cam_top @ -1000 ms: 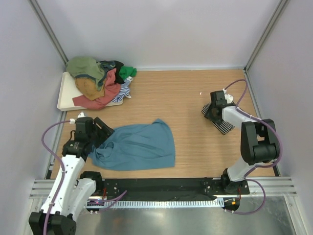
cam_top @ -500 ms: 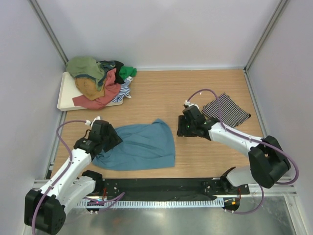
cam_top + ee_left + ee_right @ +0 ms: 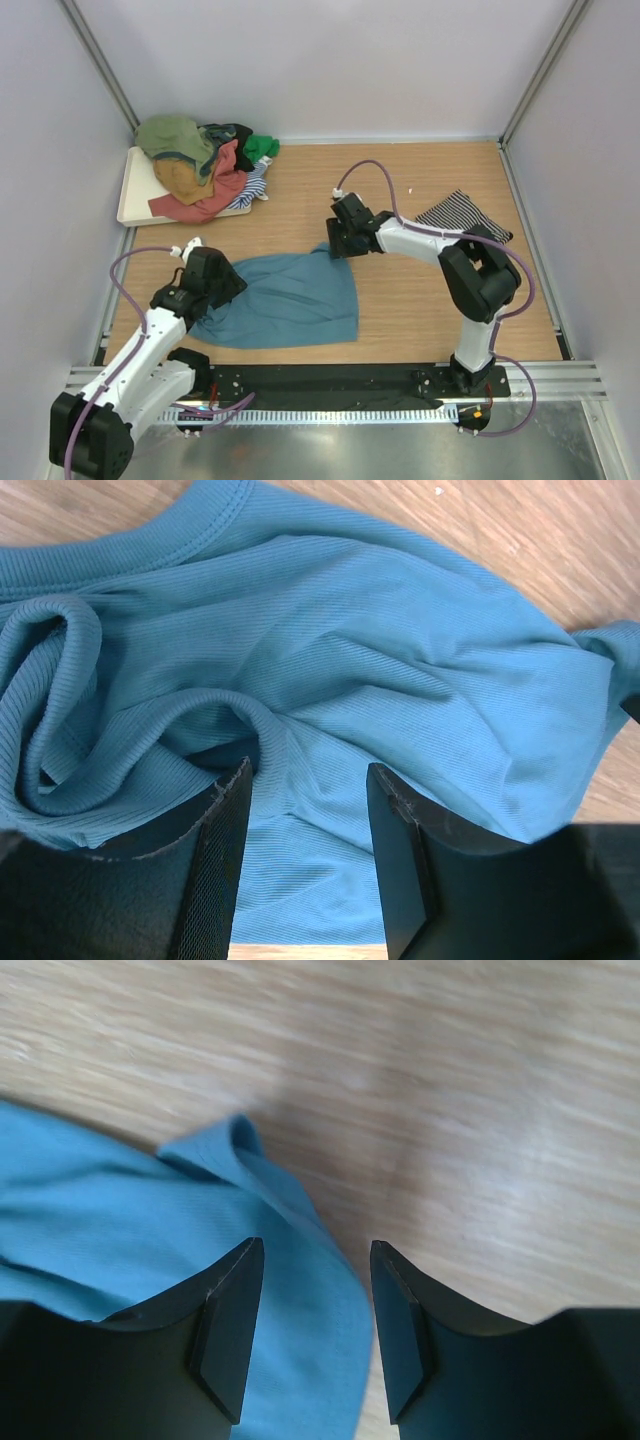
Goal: Fold and stack the tank tops
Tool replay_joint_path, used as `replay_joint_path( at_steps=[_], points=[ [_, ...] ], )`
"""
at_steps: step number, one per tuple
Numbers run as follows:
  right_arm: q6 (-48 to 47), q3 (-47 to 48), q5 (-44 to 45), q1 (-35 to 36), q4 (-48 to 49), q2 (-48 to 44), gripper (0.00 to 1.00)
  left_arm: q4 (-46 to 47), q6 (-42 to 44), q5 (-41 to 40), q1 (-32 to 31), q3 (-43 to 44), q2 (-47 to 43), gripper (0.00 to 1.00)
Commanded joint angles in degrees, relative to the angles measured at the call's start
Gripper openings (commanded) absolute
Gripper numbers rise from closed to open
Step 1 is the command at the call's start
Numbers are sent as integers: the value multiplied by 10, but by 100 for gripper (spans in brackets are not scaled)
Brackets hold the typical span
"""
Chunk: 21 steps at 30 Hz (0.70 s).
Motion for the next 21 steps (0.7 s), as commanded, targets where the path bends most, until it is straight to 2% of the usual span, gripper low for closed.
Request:
replay_joint_path(
  at_steps=[1, 2, 4, 5, 6, 8, 9, 10, 13, 16, 17, 18, 19, 21],
  points=[
    [-26, 61, 5, 8, 4, 32, 53, 35, 2, -17, -2, -6, -4, 52],
    [-29, 71, 4, 9, 0, 42, 53, 40, 3, -17, -1, -10, 0, 52],
    [-34, 94, 1, 9, -3, 67, 46, 50, 5, -16, -1, -10, 11, 51],
    [-35, 101, 3, 10, -8, 74, 38, 52, 5, -16, -1, -11, 15, 51],
    [-35, 108, 7, 10, -10, 83, 26, 57, 5, -17, -1, -13, 16, 51],
    [-34, 118, 23, 8, -14, 88, 12, 74, 4, -17, -1, -20, 18, 51],
    [-33, 121, 44, -1, -17, 90, 2, 81, 3, -17, -2, -21, 18, 50],
    [-26, 131, 56, -9, -25, 92, 1, 95, 2, -14, -2, -22, 23, 50],
    [-7, 150, 63, -67, -48, 88, 1, 123, 2, 8, -2, -12, 40, 50],
    [-13, 151, 24, -114, -20, 74, 5, 148, 4, 37, -2, 11, 81, 50],
    [-16, 154, 22, -119, -17, 65, 9, 153, 5, 42, -3, 24, 107, 50],
    [-19, 162, 20, -120, -17, 61, 19, 162, 7, 48, -2, 31, 118, 50],
    [-23, 166, 22, -121, -21, 59, 21, 166, 8, 52, -4, 37, 131, 50],
    [-23, 163, 25, -120, -30, 47, 37, 170, 14, 61, -5, 57, 162, 50]
  ],
)
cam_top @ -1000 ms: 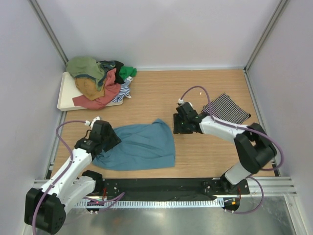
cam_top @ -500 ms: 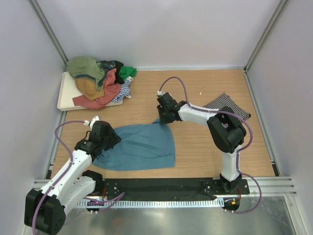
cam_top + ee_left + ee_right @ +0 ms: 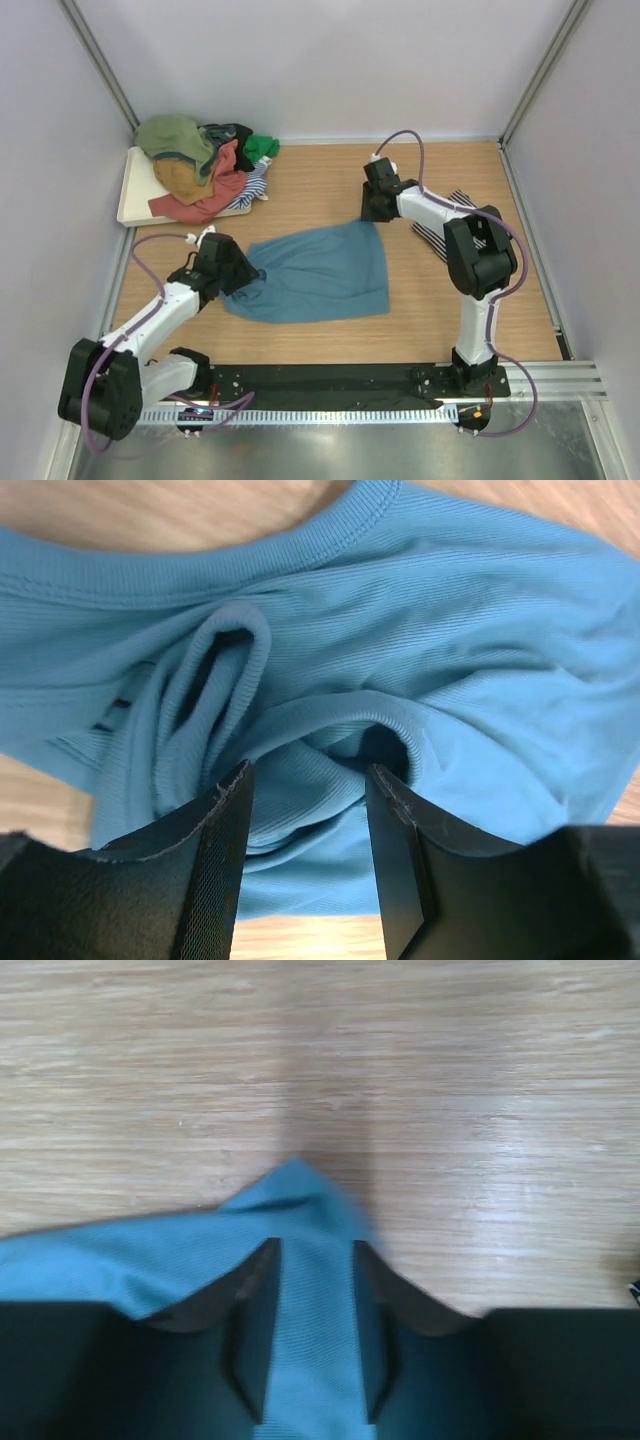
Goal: Fold and stack the tank tops
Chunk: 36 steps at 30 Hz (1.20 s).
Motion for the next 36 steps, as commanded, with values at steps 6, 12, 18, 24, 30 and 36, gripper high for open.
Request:
replay_joint_path(
  at_steps=[6, 12, 18, 24, 30, 36],
  points=[
    [13, -92, -21, 18, 8, -132, 50, 64, 22, 34, -16, 55, 59, 49],
    [39, -224, 1, 26, -3, -248, 38, 65, 26, 17, -50, 62, 43, 43],
    [61, -315, -27, 32, -9, -318, 40, 57, 23, 4, -83, 77, 66, 43],
    [68, -361, -45, 37, 0, -339, 39, 58, 25, 5, -92, 79, 117, 41],
    [71, -389, -47, 37, 10, -352, 38, 54, 32, 10, -101, 79, 135, 31],
    [73, -400, -53, 37, 14, -361, 33, 53, 39, 28, -103, 75, 128, 11]
  ],
)
